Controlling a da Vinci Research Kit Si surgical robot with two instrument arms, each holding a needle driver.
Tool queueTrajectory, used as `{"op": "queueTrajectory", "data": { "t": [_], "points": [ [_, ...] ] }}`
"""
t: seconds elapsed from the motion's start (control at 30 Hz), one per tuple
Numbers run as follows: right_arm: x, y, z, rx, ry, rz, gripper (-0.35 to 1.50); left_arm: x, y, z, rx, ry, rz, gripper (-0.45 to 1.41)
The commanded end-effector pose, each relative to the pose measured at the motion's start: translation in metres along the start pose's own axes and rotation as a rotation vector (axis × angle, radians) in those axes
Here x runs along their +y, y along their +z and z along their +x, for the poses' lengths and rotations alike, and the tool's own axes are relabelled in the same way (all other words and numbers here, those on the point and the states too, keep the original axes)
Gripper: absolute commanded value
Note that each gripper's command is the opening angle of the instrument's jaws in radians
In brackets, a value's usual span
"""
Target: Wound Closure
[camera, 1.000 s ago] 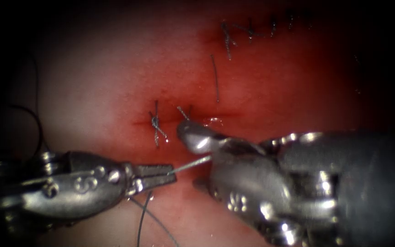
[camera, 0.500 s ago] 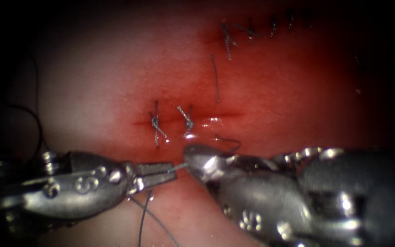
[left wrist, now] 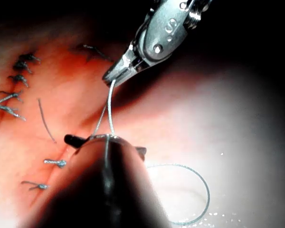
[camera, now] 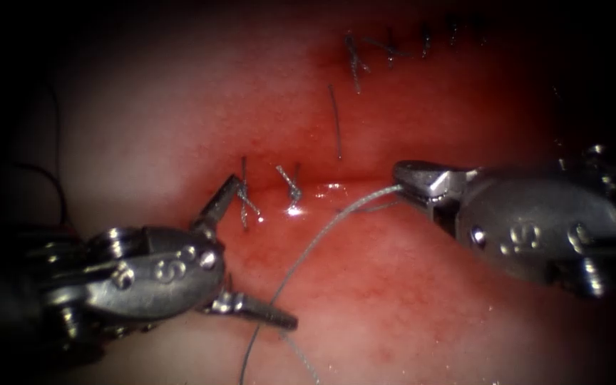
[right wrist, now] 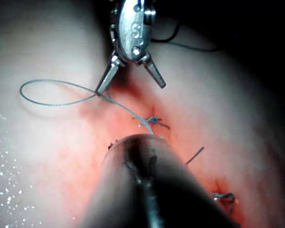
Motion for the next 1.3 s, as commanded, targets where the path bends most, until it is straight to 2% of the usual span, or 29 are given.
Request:
{"op": "queueTrajectory", "data": {
  "t": [0.03,0.1,0.23,0.37,0.6,0.8,0.87,0.9,0.93,0.97,1.0,1.23,1.3],
  "points": [
    [-0.0004,0.0010,0.0006,0.003,0.000,-0.001,-0.35,-0.0001,0.0012,0.0002,0.009,-0.013,-0.005,1.23],
    [-0.0005,0.0010,0.0007,0.005,0.001,0.000,-0.35,-0.0003,0.0019,0.0003,0.025,-0.024,-0.023,1.14],
    [-0.0004,0.0010,0.0007,0.006,0.002,-0.003,-0.35,0.0004,0.0026,-0.0001,0.041,-0.050,-0.059,1.09],
    [-0.0004,0.0010,0.0007,0.005,0.002,-0.002,-0.35,0.0014,0.0032,-0.0007,0.043,-0.089,-0.109,0.91],
    [-0.0002,0.0009,0.0005,0.007,0.003,-0.006,-0.35,0.0009,0.0030,-0.0025,0.010,-0.089,-0.167,0.88],
    [-0.0002,0.0009,0.0005,0.006,0.004,-0.007,-0.35,0.0008,0.0034,-0.0033,-0.010,-0.099,-0.183,0.83],
    [-0.0002,0.0009,0.0004,0.003,0.004,-0.007,-0.35,0.0008,0.0033,-0.0033,-0.008,-0.097,-0.187,0.66],
    [-0.0002,0.0009,0.0004,0.002,0.004,-0.007,-0.35,0.0009,0.0033,-0.0033,-0.010,-0.095,-0.190,0.46],
    [-0.0002,0.0009,0.0004,-0.001,0.004,-0.008,-0.35,0.0010,0.0032,-0.0033,-0.010,-0.092,-0.190,0.17],
    [-0.0002,0.0009,0.0004,-0.001,0.004,-0.008,-0.35,0.0012,0.0031,-0.0033,-0.007,-0.089,-0.196,-0.30],
    [-0.0002,0.0009,0.0004,-0.001,0.004,-0.008,-0.35,0.0013,0.0030,-0.0033,-0.008,-0.087,-0.201,-0.45],
    [-0.0002,0.0008,0.0003,-0.003,0.028,-0.006,-0.35,0.0000,0.0011,-0.0030,0.008,-0.024,-0.250,-0.45],
    [-0.0001,0.0007,0.0001,-0.003,0.057,-0.004,-0.35,-0.0008,0.0001,-0.0033,-0.003,-0.018,-0.231,-0.45]
  ]
}}
